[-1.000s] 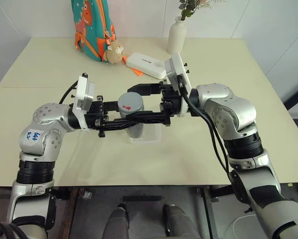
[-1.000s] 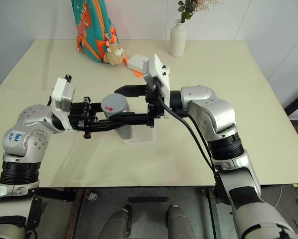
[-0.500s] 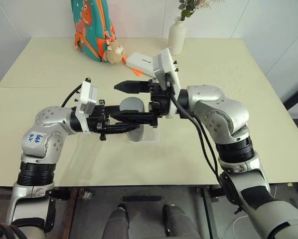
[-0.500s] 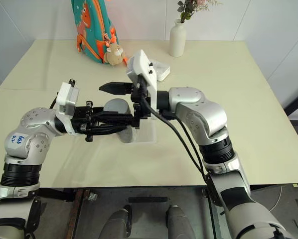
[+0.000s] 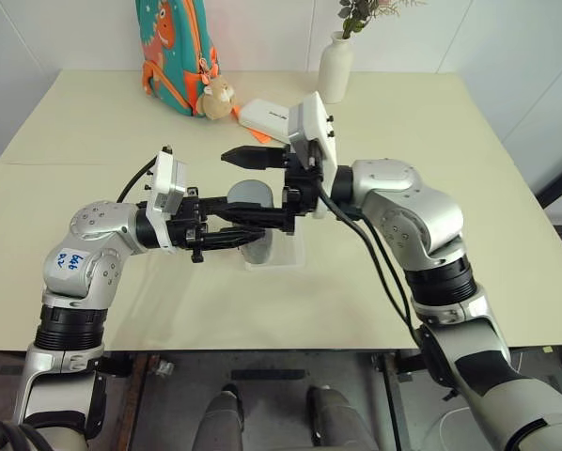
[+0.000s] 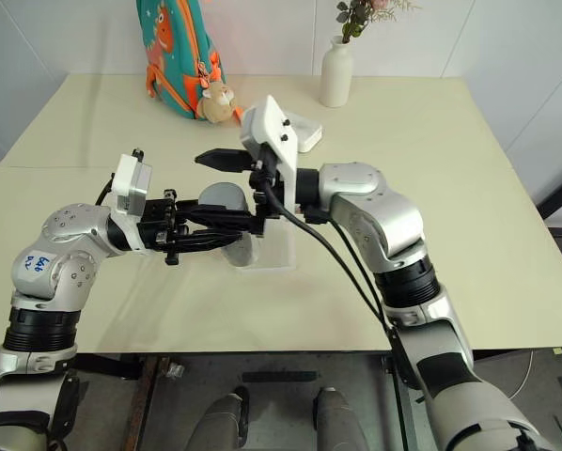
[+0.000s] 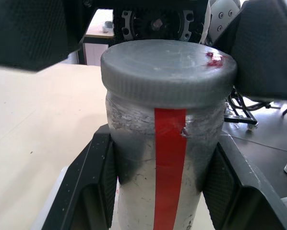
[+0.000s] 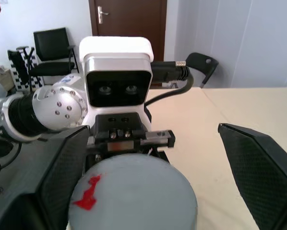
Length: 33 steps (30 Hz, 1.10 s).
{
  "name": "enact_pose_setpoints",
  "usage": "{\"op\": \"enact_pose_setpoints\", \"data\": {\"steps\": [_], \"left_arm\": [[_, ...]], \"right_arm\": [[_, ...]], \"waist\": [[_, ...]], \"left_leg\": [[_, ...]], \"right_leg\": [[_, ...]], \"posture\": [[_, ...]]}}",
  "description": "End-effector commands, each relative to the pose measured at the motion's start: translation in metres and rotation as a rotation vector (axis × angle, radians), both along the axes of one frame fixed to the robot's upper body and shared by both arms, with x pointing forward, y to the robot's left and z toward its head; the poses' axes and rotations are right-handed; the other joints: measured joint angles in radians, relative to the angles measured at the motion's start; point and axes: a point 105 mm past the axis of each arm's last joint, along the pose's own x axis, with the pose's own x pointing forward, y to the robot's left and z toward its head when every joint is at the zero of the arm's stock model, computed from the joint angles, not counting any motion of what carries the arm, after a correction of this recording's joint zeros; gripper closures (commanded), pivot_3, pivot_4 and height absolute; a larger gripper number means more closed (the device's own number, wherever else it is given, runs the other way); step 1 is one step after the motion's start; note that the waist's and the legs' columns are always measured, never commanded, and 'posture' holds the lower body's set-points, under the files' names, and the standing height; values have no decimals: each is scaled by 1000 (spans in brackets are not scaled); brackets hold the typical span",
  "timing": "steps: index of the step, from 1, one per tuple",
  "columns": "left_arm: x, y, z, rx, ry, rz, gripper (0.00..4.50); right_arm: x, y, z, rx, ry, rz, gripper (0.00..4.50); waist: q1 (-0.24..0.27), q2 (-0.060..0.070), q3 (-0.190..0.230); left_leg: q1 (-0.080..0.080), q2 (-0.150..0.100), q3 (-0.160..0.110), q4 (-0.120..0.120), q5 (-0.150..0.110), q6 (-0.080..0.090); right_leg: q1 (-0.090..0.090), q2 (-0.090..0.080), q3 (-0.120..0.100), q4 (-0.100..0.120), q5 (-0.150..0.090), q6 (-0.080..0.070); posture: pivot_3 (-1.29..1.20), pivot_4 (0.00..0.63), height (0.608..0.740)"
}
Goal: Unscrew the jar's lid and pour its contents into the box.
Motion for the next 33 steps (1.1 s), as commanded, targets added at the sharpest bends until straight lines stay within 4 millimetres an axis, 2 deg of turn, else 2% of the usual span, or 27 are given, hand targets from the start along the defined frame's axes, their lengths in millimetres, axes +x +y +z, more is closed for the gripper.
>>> {"op": "enact_pose_setpoints", "data": {"steps": [1, 6, 10, 15, 19, 28, 33], "left_arm": [[-10, -2, 8, -8, -46, -56, 2522], [-10, -1, 6, -3, -38, -63, 2522], [-10, 0, 7, -1, -38, -63, 2522], [-9, 2, 7, 2, -39, -58, 2522], [-7, -1, 7, 1, -42, -60, 2522], [-7, -5, 6, -4, -36, -69, 2522], [-7, -6, 6, -6, -36, -70, 2522]], "right_arm": [[17, -41, 4, 19, -10, -109, 22], [23, -69, 1, 7, 30, -148, 22], [17, -76, 2, 6, 59, -127, 22], [-5, -59, 11, 53, 84, -10, 22], [-21, -31, 17, 78, 74, 71, 22], [-19, 10, 11, 33, 27, 47, 22], [-18, 18, 10, 30, 19, 44, 22]], "waist": [[1, 0, 0], [1, 0, 0], [-6, 0, 0], [-6, 1, 0], [-4, 1, 0], [-2, 1, 0], [-2, 1, 0]], "left_leg": [[0, 0, 0, 0, 0, 0], [0, 0, 0, 1, 0, 0], [1, 0, 1, 0, 0, 0], [1, 1, 1, -1, 0, 0], [1, 1, 1, 1, 0, 0], [1, 1, 1, 3, 0, 0], [1, 1, 1, 3, 0, 0]], "right_leg": [[0, 0, 0, 0, 0, 0], [0, 0, 0, 0, 0, 0], [0, 1, 1, 0, 0, 0], [0, 2, 2, 1, 0, 0], [0, 2, 2, 2, 0, 0], [0, 2, 2, 5, 0, 0], [-1, 2, 2, 5, 0, 0]], "posture": [[0, 150, 740], [0, 150, 740], [0, 150, 740], [0, 150, 740], [0, 150, 740], [0, 150, 740], [0, 150, 740]]}}
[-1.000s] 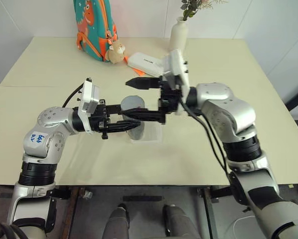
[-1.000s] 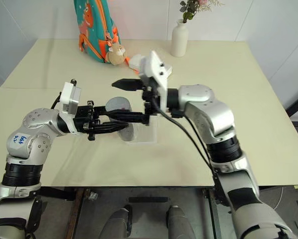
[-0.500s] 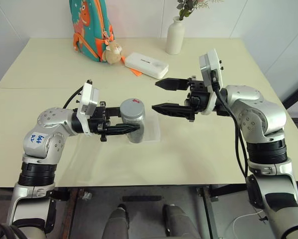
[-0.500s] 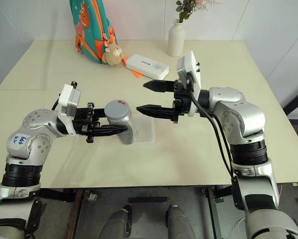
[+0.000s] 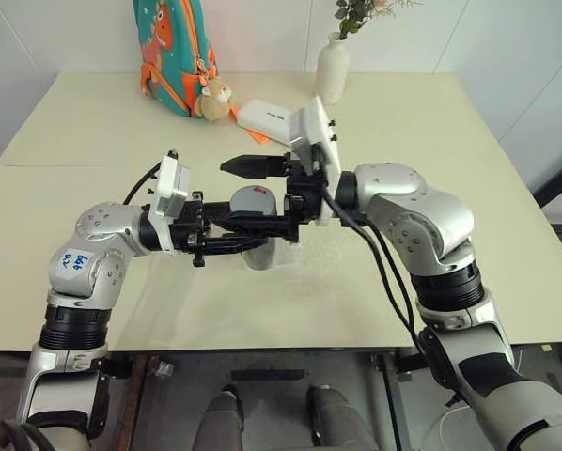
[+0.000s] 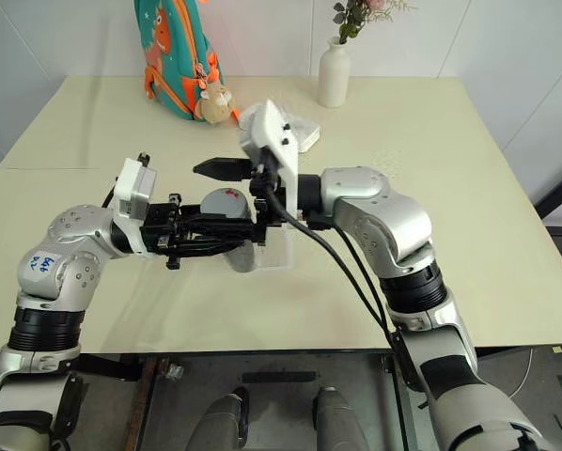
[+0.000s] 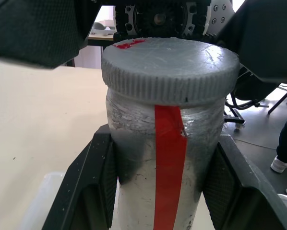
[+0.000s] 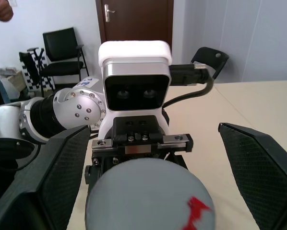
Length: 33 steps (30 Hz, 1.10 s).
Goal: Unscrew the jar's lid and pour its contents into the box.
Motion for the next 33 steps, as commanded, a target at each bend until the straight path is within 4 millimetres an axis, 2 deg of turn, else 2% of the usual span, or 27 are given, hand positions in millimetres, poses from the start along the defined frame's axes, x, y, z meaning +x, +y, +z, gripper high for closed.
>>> {"op": "enact_pose_setpoints", "data": {"steps": [1, 7, 12, 18, 22, 29, 33], "left_arm": [[-2, -2, 9, -5, -46, -11, 2522], [-2, -1, 9, -5, -49, -9, 2522], [-1, 1, 10, -2, -54, -4, 2522], [-1, 2, 11, -1, -58, -1, 2522], [-1, 2, 11, -1, -58, -4, 2522], [-5, 4, 11, 9, -47, -19, 2522], [-5, 5, 10, 13, -50, -11, 2522]], "right_arm": [[-2, 3, 12, 29, -54, 0, 22], [7, -6, 14, 37, -62, -36, 22], [14, -33, 9, 11, -57, -73, 22], [14, -48, 5, -6, -38, -71, 22], [9, -50, 6, 1, -23, -33, 22], [-19, -45, 10, 6, 69, 158, 22], [-16, -36, 14, 17, 82, 144, 22]], "waist": [[0, 0, 0], [0, 0, 0], [1, 0, 0], [-2, 0, 0], [-1, 0, 0], [-1, 0, 0], [-1, 0, 0]], "left_leg": [[0, 0, 0, 0, 0, 0], [0, 0, 0, 0, 0, 0], [0, 0, 0, 0, 0, 0], [0, 0, 0, 0, 0, 0], [0, 0, 0, 0, 0, 0], [0, 0, 0, 0, 0, 0], [0, 0, 0, 0, 0, 0]], "right_leg": [[0, 0, 0, 0, 0, 0], [0, 0, 0, 1, 0, 0], [0, 0, 0, 0, 0, 0], [0, 0, 0, 0, 0, 0], [0, 0, 0, 0, 0, 0], [0, 0, 0, 0, 0, 0], [0, 0, 0, 0, 0, 0]], "posture": [[0, 150, 740], [0, 150, 740], [0, 150, 740], [0, 150, 740], [0, 150, 740], [0, 150, 740], [0, 150, 740]]}}
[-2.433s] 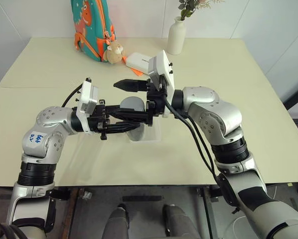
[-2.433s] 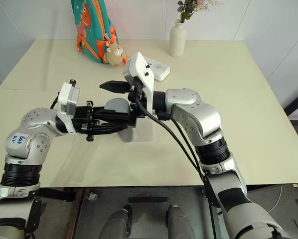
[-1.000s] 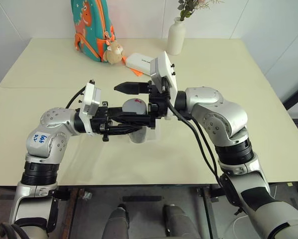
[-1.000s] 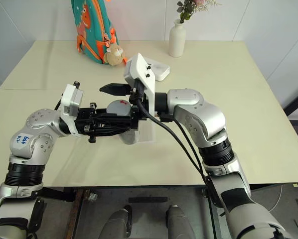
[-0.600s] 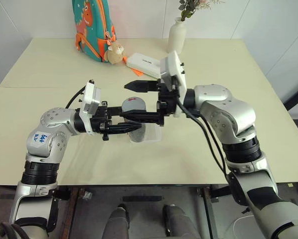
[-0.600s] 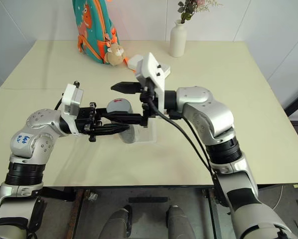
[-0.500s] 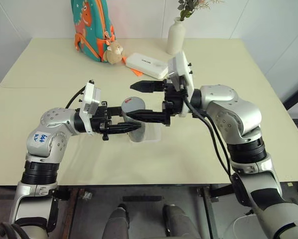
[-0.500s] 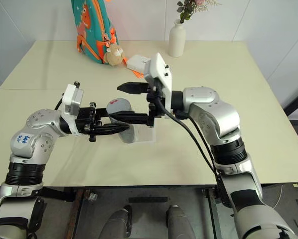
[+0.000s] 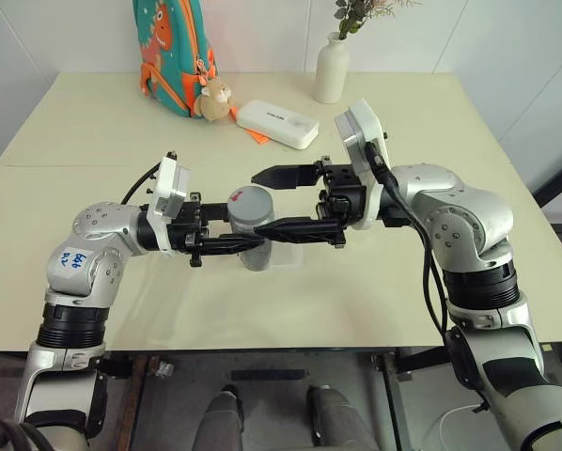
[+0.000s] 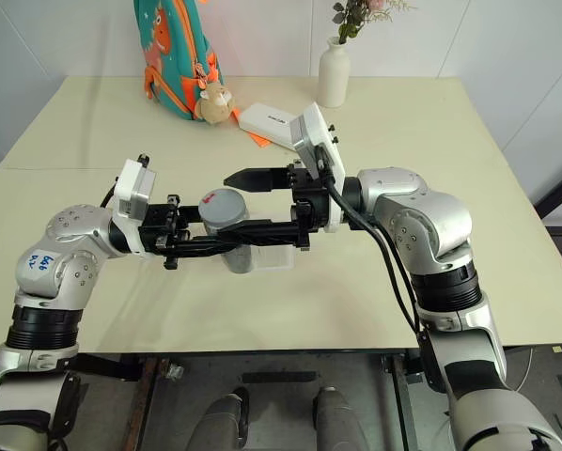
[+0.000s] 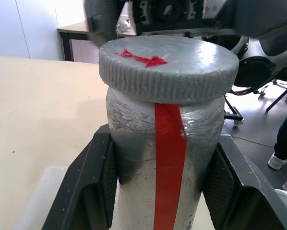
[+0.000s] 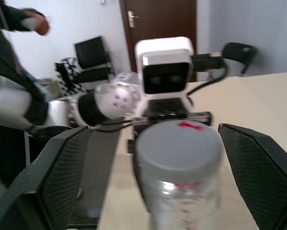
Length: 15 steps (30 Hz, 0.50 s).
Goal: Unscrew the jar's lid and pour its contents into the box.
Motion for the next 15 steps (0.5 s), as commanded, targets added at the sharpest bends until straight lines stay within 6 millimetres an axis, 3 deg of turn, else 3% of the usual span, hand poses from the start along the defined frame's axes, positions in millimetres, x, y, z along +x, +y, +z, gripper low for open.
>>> {"op": "enact_pose_setpoints", "data": {"steps": [1, 8, 15], "left_arm": [[-7, 0, 12, -9, -59, -17, 2522], [-7, -1, 12, -9, -64, -16, 2522], [-7, -2, 12, -10, -67, -14, 2522]], "right_arm": [[-2, 8, 13, 22, -51, -8, 22], [13, 22, 6, -17, -86, -91, 22], [13, 26, 5, -10, -92, -95, 22]], "waist": [[-1, 0, 0], [0, 0, 0], [0, 0, 0]], "left_leg": [[0, 0, 0, 0, 0, 0], [0, 0, 0, 0, 0, 0], [0, 0, 0, 0, 0, 0]], "right_leg": [[0, 0, 0, 0, 0, 0], [0, 0, 0, 0, 0, 0], [-1, 0, 0, 0, 0, 0]], "posture": [[0, 150, 740], [0, 150, 740], [0, 150, 740]]}}
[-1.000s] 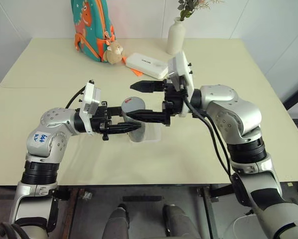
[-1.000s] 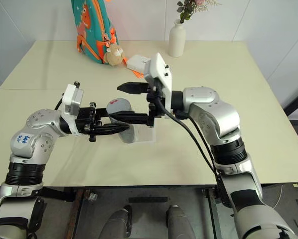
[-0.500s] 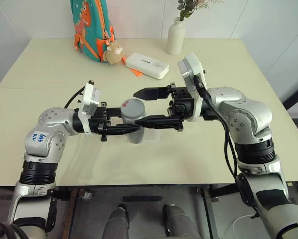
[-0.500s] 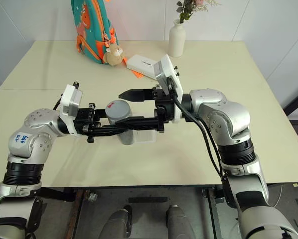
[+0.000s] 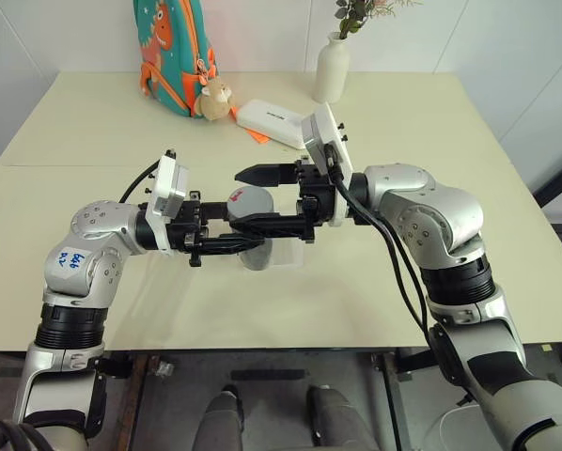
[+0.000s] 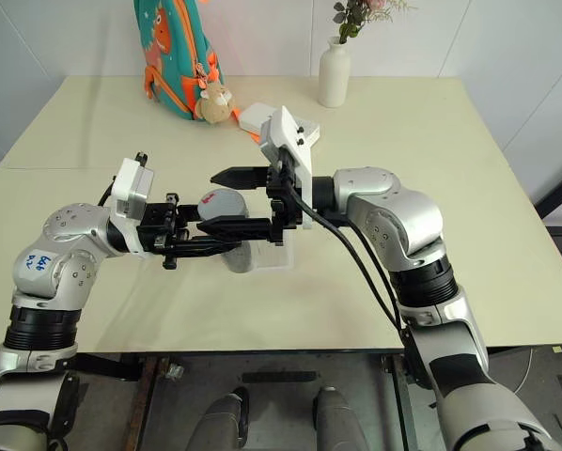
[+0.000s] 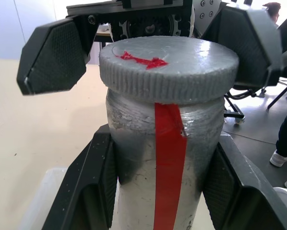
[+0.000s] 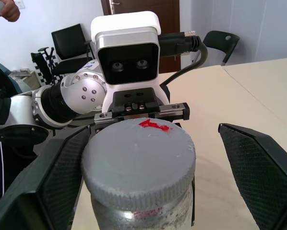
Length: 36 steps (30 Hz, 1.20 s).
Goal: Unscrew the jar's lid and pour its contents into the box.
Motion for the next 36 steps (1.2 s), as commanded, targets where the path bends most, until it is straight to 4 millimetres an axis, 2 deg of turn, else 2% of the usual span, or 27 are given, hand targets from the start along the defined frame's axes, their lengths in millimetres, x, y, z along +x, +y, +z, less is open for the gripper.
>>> {"op": "enact_pose_setpoints", "data": {"steps": [1, 4, 5, 8, 11, 16, 21, 23, 25, 27, 29, 31, 32, 34, 36], "left_arm": [[-5, -1, 10, -13, -52, -10, 2522], [-4, -1, 10, -13, -51, -11, 2522], [-4, -1, 10, -13, -51, -12, 2522], [-4, -1, 10, -14, -49, -13, 2522], [-4, -1, 9, -15, -44, -14, 2522], [-4, 0, 7, -15, -37, -9, 2522], [-4, 2, 6, -12, -34, -3, 2522], [-4, 4, 5, -10, -35, 10, 2522], [-3, 7, 5, -11, -42, 29, 2522], [1, 12, 6, -18, -53, 61, 2522], [4, 17, 8, -24, -63, 89, 2522], [7, 22, 11, -38, -70, 119, 2522], [8, 23, 12, -44, -72, 129, 2522], [9, 26, 13, -52, -70, 143, 2522], [16, 32, 17, -84, -63, 177, 2522]], "right_arm": [[-8, 3, 14, 36, -56, 27, 22], [-8, 3, 15, 42, -54, 28, 22], [-8, 3, 15, 44, -54, 28, 192], [-10, 2, 17, 54, -54, 33, 904], [-16, 3, 24, 98, -47, 52, 1890], [-27, 0, 38, 198, 50, 102, 1890], [-32, -14, 57, 341, 165, 126, 1890], [-22, -27, 55, 346, 132, 12, 1890], [-9, -43, 47, 323, 72, -130, 1890], [11, -72, 29, 293, 25, -329, 1890], [24, -103, 3, 198, -72, -505, 1890], [30, -135, -29, 92, -135, -644, 1890], [30, -144, -40, 61, -146, -679, 1890], [28, -160, -50, 103, -135, -730, 1890], [31, -187, -75, 153, -47, -855, 1890]], "waist": [[0, 0, 0], [0, 0, 0], [0, 0, 0], [0, 0, 0], [0, 0, 0], [1, 0, 0], [1, 0, 0], [1, 0, 0], [1, 0, 0], [6, 0, 0], [10, 0, 0], [16, 0, 0], [18, 0, 0], [14, 0, 0], [5, 0, 0]], "left_leg": [[0, 0, 0, 0, 0, 0], [0, 0, 0, 0, 0, 0], [0, 0, 0, 0, 0, 0], [0, 0, 0, 0, 0, 0], [0, 0, 0, 0, 0, 0], [0, 0, 0, 0, 0, 0], [0, 0, 0, 0, 0, 0], [0, 0, 0, 0, 0, 0], [0, 0, 0, 0, 0, 0], [0, 0, 0, -1, 0, 0], [-1, 0, 0, -1, 0, 0], [-3, -1, 0, -1, 0, 1], [-4, -1, 0, -1, -1, 1], [-4, -1, 0, -1, -1, 1], [-3, -1, 2, -1, -1, 1]], "right_leg": [[0, 0, 0, 0, 0, 0], [0, 0, 0, 0, 0, 0], [0, 0, 0, 0, 0, 0], [0, 0, 0, 0, 0, 0], [0, 0, 0, 0, 0, 0], [0, 0, 0, 0, 0, 0], [0, 0, 0, 0, 0, 0], [0, 0, 0, 0, 0, 0], [0, 0, 0, 0, 0, 0], [0, 0, 0, -1, 0, 0], [0, 0, 0, -3, 0, 0], [0, -1, 0, -6, 0, 0], [0, -1, 0, -7, 0, 0], [0, -1, 0, -8, 0, 0], [0, 0, 1, -7, 0, 1]], "posture": [[0, 150, 740], [0, 150, 740], [0, 150, 740], [0, 150, 740], [0, 150, 740], [0, 150, 740], [0, 150, 740], [0, 150, 740], [0, 150, 740], [0, 150, 740], [0, 150, 740], [0, 150, 740], [0, 150, 740], [0, 150, 740], [0, 150, 740]]}}
